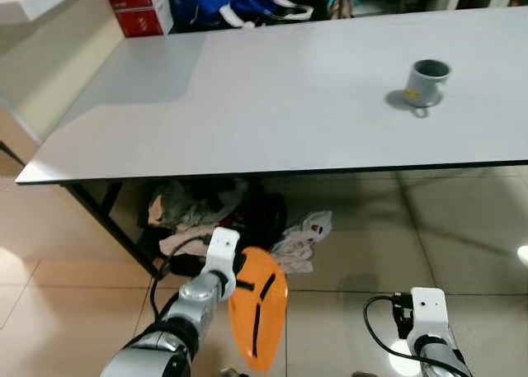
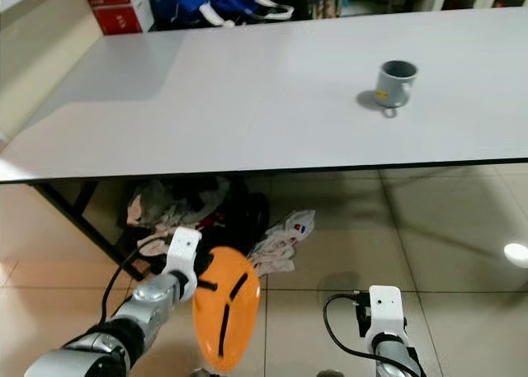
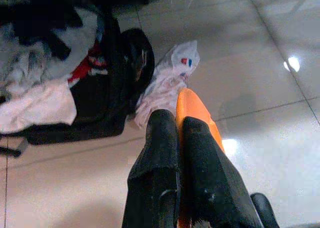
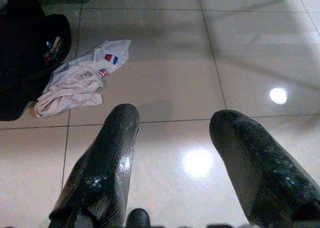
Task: Setting the table
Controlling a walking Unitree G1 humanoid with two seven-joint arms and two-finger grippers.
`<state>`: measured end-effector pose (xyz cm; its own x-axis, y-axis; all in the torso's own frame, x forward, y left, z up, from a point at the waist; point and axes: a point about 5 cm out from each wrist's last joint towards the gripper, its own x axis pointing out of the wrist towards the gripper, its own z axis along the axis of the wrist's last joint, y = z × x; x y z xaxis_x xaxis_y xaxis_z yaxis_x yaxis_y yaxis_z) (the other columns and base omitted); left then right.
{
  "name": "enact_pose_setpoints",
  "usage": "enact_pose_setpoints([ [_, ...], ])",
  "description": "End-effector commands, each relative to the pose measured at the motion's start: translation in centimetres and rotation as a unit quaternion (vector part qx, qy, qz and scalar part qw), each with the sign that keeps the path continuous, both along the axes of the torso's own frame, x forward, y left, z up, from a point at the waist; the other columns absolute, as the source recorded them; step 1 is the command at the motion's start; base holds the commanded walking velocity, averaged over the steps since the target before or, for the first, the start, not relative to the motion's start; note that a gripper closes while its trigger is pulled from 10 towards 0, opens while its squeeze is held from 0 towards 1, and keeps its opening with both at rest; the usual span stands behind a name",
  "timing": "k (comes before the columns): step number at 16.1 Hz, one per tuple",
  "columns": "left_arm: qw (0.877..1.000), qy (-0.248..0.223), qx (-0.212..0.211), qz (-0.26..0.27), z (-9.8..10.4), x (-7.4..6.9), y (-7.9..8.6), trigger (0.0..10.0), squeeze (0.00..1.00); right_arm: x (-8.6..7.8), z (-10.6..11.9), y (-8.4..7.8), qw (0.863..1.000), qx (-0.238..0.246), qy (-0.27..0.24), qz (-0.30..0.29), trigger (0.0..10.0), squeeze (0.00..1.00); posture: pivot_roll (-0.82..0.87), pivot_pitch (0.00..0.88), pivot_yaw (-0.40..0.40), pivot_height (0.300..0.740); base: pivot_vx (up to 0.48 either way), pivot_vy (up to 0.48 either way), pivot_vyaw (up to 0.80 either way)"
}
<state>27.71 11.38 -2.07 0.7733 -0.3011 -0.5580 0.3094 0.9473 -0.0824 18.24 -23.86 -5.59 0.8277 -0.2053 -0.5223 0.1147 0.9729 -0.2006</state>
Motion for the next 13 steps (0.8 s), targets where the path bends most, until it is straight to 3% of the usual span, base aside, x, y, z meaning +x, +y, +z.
enact_pose_setpoints([
  [1, 1.000, -0.020, 0.007, -0.020, 0.7, 0.6, -0.1, 0.0, 0.00, -0.4, -0.2, 0.0, 1.000, 0.002, 0.003, -0.005, 10.0, 0.00, -0.10, 0.000, 0.130, 0.735, 0.000, 0.000, 0.00],
  [4, 0.994, -0.042, -0.034, -0.096, 2.2, 1.5, -3.2, 0.0, 0.00, -0.8, -0.4, 0.1, 1.000, 0.006, 0.011, -0.006, 10.0, 0.00, -0.09, 0.000, 0.131, 0.735, 0.000, 0.000, 0.00],
  [5, 0.988, -0.054, -0.063, -0.131, 3.5, 2.3, -5.1, 0.0, 0.00, -0.8, -0.5, 0.2, 1.000, 0.008, 0.014, -0.007, 10.0, 0.00, -0.10, 0.000, 0.133, 0.735, 0.000, 0.000, 0.00],
  [7, 0.979, -0.076, -0.096, -0.164, 5.6, 3.4, -7.0, 0.0, 0.00, -0.8, -0.6, 0.4, 1.000, 0.010, 0.015, -0.007, 10.0, 0.00, -0.10, 0.000, 0.135, 0.735, 0.000, 0.000, 0.00],
  [10, 0.960, -0.149, -0.149, -0.185, 10.8, 6.0, -9.3, 0.0, 0.00, -0.2, -0.3, 0.6, 1.000, 0.009, -0.001, -0.011, 10.0, 0.00, -0.10, 0.000, 0.139, 0.735, 0.000, 0.000, 0.00],
  [12, 0.945, -0.203, -0.184, -0.178, 14.6, 7.7, -9.9, 0.0, 0.00, 0.3, 0.0, 0.6, 1.000, 0.008, -0.010, -0.011, 10.0, 0.00, -0.10, 0.000, 0.141, 0.735, 0.000, 0.000, 0.00],
  [13, 0.943, -0.210, -0.190, -0.177, 15.2, 7.9, -10.0, 0.0, 0.00, 0.3, 0.0, 0.5, 1.000, 0.008, -0.011, -0.012, 10.0, 0.00, -0.11, 0.000, 0.141, 0.735, 0.000, 0.000, 0.00],
])
